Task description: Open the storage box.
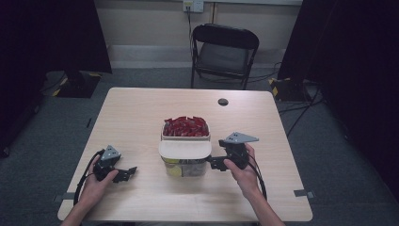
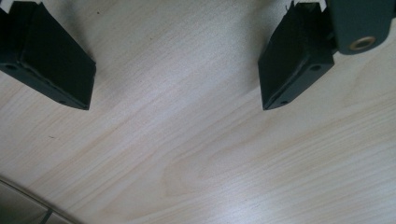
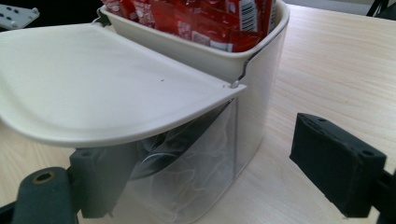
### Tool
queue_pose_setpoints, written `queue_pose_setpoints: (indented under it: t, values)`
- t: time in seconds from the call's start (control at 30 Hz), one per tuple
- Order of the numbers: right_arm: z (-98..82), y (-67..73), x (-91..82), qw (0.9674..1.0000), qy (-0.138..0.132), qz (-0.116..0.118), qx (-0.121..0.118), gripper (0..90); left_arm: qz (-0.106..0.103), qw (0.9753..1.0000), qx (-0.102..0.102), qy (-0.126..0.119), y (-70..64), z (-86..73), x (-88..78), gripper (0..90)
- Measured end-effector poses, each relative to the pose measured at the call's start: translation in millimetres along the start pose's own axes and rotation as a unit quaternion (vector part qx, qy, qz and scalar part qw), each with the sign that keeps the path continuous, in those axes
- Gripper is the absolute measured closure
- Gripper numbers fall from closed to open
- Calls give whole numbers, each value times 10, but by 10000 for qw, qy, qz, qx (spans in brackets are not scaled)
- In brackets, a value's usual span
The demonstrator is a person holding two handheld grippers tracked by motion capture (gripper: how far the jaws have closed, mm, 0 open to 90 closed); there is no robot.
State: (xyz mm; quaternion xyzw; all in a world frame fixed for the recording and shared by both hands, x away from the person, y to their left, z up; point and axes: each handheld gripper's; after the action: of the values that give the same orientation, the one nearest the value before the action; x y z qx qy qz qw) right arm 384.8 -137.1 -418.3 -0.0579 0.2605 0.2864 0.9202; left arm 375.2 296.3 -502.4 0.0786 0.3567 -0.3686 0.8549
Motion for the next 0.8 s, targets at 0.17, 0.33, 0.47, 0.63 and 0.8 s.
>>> queue_pose_setpoints:
  t: [0.17,0.33,0.47,0.63,0.8]
  values:
    - [32,-43,79,10000,29,-9,87,145,0,10000,0,-1,0,0,0,107]
    - [68,-60,116,10000,-12,3,81,145,1,10000,3,0,0,0,0,107]
    - [128,-76,140,9999,-89,-2,127,143,0,10000,-1,-1,0,0,0,107]
    - [144,-96,167,9999,-72,25,145,142,1,10000,0,-1,0,0,0,107]
    - [165,-108,169,9999,-42,43,106,141,-1,10000,-1,-2,0,0,0,106]
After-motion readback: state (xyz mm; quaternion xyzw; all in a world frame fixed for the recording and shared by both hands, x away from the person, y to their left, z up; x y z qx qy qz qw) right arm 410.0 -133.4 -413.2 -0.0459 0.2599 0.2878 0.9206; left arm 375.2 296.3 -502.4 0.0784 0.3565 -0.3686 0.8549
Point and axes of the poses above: each handheld gripper's, and its own axes: x roughly forward along the jaws, z roughly out of its top, y roughly to its left, and after that the axes turned 11 degrees about -z, right-handed
